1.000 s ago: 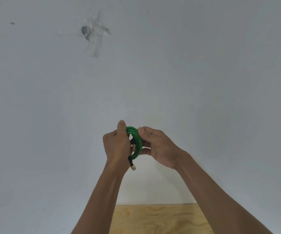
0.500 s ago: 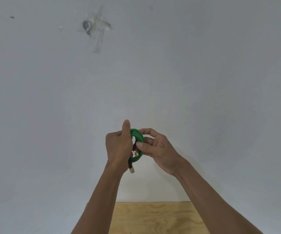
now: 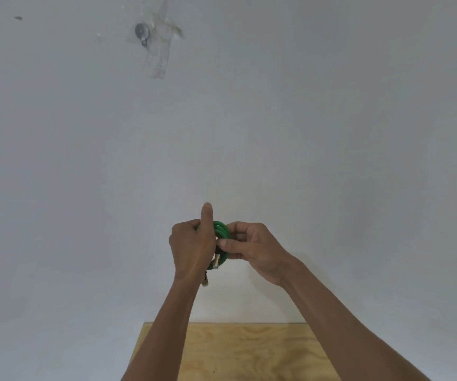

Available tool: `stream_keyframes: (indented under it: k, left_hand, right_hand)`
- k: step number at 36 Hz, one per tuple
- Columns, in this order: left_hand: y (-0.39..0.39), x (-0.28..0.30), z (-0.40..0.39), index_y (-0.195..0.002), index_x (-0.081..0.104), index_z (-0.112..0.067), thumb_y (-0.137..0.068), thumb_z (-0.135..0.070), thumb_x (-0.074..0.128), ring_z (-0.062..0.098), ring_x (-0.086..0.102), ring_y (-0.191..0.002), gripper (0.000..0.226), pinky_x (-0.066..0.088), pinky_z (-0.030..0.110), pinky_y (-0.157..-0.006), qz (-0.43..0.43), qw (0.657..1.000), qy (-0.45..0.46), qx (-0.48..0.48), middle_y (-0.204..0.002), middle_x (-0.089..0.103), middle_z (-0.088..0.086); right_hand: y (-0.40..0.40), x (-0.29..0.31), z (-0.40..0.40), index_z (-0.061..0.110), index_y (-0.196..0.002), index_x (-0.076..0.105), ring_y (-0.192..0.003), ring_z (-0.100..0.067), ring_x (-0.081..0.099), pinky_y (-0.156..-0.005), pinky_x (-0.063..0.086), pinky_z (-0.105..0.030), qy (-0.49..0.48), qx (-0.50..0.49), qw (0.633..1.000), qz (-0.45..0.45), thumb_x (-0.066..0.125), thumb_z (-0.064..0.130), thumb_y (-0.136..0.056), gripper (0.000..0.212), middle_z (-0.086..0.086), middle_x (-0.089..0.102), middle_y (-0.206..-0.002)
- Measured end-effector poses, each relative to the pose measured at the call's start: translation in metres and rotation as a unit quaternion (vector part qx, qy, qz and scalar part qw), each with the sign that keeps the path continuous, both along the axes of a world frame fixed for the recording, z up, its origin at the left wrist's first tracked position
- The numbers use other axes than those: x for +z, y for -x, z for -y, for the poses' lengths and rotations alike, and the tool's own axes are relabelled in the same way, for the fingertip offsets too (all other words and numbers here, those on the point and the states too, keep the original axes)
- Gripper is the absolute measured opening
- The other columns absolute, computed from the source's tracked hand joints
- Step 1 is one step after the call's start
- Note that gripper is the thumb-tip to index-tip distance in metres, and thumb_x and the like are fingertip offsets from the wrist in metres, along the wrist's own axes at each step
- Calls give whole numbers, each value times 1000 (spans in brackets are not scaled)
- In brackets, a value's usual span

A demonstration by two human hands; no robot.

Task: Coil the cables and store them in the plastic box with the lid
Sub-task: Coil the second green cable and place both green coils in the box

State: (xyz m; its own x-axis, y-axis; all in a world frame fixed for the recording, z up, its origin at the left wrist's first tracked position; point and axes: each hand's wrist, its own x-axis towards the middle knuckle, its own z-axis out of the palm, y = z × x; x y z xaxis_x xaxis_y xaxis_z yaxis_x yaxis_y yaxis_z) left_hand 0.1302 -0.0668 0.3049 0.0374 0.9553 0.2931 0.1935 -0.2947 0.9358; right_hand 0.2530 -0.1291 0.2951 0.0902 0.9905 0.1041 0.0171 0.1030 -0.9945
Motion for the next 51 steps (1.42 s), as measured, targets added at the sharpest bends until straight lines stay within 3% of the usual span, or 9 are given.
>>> stream_keyframes:
  k: [8, 13, 17, 22, 27, 32, 38, 42, 51]
  left_hand:
    - [-5, -3, 2, -73, 59, -13, -95, -57, 53, 9, 52, -38, 50, 42, 16, -45, 3, 999, -33, -3, -46, 55, 0]
    - [-4, -6, 5, -68, 56, 7, -94, -61, 52, 24, 47, -39, 73, 45, 24, -44, 26, 999, -26, -15, -44, 41, 7]
    - [-2, -6, 1, -67, 59, 7, -94, -60, 52, 32, 56, -46, 73, 52, 34, -53, 15, 999, -35, -21, -51, 48, 22]
    - [-1, -10, 2, -60, 45, 8, -96, -58, 52, 15, 36, -40, 75, 45, 37, -51, 17, 1000, -22, -5, -42, 33, 0]
    - [-1, -15, 3, -61, 50, 5, -97, -58, 49, 10, 32, -42, 72, 37, 25, -51, 15, 999, -36, 2, -40, 29, -8]
    - [0, -23, 0, -62, 42, 7, -95, -54, 56, 13, 30, -46, 71, 32, 19, -49, 18, 999, -48, -14, -49, 32, 4]
    - [0, -20, -2, -51, 31, -8, -94, -49, 61, 12, 25, -43, 67, 29, 18, -46, -3, 998, -57, -28, -44, 23, -3]
    - [5, -24, -5, -52, 31, -4, -94, -50, 61, 13, 24, -45, 69, 29, 19, -45, -14, 999, -39, -30, -46, 23, 1]
    - [17, -42, 0, -50, 33, -8, -93, -51, 61, 13, 23, -39, 67, 27, 17, -41, -42, 997, 35, -63, -41, 21, -6]
  right_hand:
    - [-8, 7, 1, 9, -105, 71, -96, -25, 71, -98, 51, -54, 14, 29, 994, 102, 61, 20, -88, 22, -8, 75, -93]
    - [-6, -2, 1, 11, -102, 71, -88, -23, 73, -89, 56, -50, -52, -44, 982, 177, 62, 17, -92, 15, -6, 76, -90]
    - [1, -9, 1, 18, -123, 62, -81, -14, 72, -86, 58, -41, -84, -86, 970, 213, 63, 24, -94, 30, 3, 75, -88]
    - [2, -9, 0, 18, -115, 64, -85, -18, 71, -84, 57, -44, -91, -74, 952, 284, 57, 24, -98, 19, 0, 74, -90]
    - [-2, -4, 3, 13, -108, 65, -82, -22, 72, -80, 58, -45, -66, -31, 960, 270, 53, 20, -99, 16, -3, 74, -84]
    - [-6, -8, 7, 10, -103, 67, -86, -22, 72, -80, 61, -40, -26, 5, 972, 233, 53, 21, -100, 18, -6, 75, -87]
    - [0, -22, 8, 17, -116, 70, -79, -15, 74, -73, 59, -28, -89, -61, 970, 219, 58, 16, -98, 21, 3, 76, -83]
    - [8, -37, 10, 18, -125, 67, -75, -23, 74, -75, 60, -45, -135, -119, 962, 206, 66, 18, -93, 32, 2, 77, -87]
    - [25, -64, 20, 13, -123, 68, -83, -17, 77, -88, 59, -45, -119, -125, 975, 138, 65, 5, -92, 32, -4, 78, -93]
